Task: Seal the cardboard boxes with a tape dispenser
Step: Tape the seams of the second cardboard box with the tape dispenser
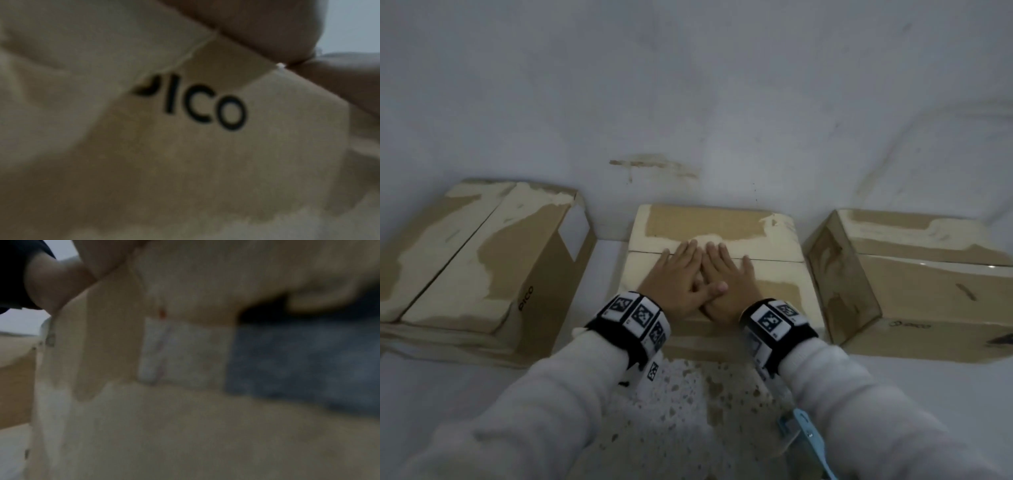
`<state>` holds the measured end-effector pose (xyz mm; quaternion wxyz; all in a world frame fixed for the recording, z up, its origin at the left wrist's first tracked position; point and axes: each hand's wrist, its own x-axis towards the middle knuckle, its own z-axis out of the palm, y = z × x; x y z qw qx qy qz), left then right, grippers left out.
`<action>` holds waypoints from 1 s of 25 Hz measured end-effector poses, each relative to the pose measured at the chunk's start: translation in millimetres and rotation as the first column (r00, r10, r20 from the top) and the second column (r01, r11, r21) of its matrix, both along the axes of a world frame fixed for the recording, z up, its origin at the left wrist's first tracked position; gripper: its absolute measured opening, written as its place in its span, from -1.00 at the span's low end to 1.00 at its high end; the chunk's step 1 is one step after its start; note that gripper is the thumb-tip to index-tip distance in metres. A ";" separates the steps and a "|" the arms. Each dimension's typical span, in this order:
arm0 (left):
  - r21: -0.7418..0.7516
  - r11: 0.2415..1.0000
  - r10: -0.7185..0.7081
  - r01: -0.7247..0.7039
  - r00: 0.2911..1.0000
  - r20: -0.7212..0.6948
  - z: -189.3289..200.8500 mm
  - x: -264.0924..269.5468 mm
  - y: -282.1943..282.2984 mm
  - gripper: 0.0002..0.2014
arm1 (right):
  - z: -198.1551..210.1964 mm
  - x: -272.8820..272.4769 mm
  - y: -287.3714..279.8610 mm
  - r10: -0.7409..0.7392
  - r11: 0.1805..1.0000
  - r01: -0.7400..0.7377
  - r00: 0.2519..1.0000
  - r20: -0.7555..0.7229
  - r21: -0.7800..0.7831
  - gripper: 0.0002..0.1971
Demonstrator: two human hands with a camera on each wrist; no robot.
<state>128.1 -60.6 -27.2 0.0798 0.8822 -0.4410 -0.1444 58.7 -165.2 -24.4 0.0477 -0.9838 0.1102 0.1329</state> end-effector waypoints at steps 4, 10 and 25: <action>0.069 0.998 0.006 -0.012 0.996 0.085 -8.2 14.7 16.0 0.15 | -4.3 -13.7 -23.3 -0.018 1.000 0.018 0.999 0.040 0.004 -0.25; -0.073 0.952 0.295 -0.297 0.955 -0.046 -12.5 28.7 48.7 0.02 | -3.9 -57.4 -85.3 -0.279 0.959 0.272 0.956 0.091 0.086 -0.16; 0.076 0.997 -0.026 0.012 0.980 0.197 -16.9 5.7 57.3 0.30 | -5.6 -88.4 -48.4 -0.010 1.000 0.009 0.993 0.120 0.008 0.22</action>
